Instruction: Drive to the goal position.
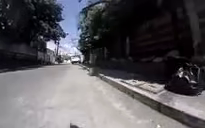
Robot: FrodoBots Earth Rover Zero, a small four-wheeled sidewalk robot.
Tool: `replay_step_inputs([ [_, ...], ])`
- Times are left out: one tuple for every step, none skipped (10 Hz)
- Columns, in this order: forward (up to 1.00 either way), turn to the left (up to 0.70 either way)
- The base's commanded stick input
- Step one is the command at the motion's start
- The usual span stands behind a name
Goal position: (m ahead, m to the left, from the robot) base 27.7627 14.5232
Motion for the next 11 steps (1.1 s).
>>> replay_step_inputs([
  [0.70, 0.35],
  [0.70, 0.35],
  [0.70, 0.35],
  [0.70, 0.35],
  [0.70, 0.35],
  [0.70, 0.35],
  [0.70, 0.35],
  [0.70, 0.35],
  [0.70, 0.35],
  [0.70, 0.35],
  [0.70, 0.16],
])
